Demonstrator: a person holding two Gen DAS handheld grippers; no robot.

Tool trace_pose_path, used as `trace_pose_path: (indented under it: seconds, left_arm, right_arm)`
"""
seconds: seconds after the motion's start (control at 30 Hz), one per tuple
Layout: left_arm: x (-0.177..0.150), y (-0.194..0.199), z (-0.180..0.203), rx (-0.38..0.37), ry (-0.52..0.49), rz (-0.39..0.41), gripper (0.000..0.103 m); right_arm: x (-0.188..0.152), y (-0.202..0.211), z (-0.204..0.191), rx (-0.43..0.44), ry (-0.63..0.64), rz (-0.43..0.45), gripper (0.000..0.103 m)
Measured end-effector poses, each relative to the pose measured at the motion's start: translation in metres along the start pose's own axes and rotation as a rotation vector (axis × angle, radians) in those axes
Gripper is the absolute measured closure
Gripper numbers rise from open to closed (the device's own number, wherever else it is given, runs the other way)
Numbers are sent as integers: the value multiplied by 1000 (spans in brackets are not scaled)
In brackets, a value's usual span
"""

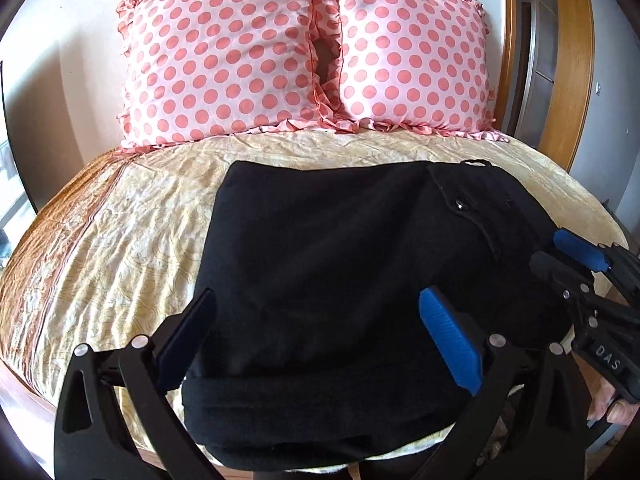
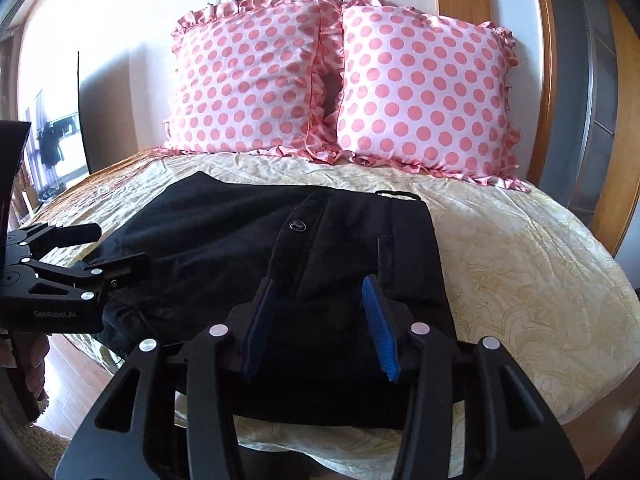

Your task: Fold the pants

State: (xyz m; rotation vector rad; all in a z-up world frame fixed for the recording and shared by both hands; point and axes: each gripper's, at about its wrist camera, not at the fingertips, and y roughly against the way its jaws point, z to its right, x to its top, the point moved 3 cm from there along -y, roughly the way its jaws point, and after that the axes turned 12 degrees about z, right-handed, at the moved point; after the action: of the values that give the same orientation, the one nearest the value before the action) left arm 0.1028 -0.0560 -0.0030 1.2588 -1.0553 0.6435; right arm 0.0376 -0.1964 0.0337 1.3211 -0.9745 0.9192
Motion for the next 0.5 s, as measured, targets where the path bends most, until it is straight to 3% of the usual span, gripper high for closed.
trace_pose_path:
  seconds: [0.17,0.27,0.3,0.5]
  left_arm:
    - [7,-25,-3,63,8,-30,2]
    - [-2,-43,-7,67,31,-102,2]
    - [-6,-47,-7,67,32,-119,2]
    - [-10,-48,-6,67,27,-110,2]
  right_arm:
    - [0,-12,-1,-26,4,-18,43]
    - [-16,-29,1,-58,20,-80,38]
    - [-19,-28,2,-57,11,-60,38]
    - [-18,-23,2,-56,-1,-42,38]
